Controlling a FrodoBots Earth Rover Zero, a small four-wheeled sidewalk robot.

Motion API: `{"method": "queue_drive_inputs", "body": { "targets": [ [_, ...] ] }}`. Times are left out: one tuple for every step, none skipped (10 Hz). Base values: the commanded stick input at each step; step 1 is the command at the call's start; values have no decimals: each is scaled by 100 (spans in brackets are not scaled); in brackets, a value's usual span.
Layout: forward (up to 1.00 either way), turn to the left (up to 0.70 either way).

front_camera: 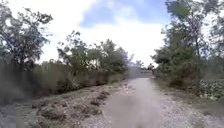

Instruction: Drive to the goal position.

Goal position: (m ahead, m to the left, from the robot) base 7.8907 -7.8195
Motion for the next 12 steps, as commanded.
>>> {"method": "queue_drive_inputs", "body": {
  "targets": [
    [45,0],
    [45,0],
    [45,0],
    [45,0],
    [45,0],
    [45,0],
    [45,0],
    [45,0],
    [45,0],
    [45,0],
    [45,0],
    [45,0]
  ]
}}
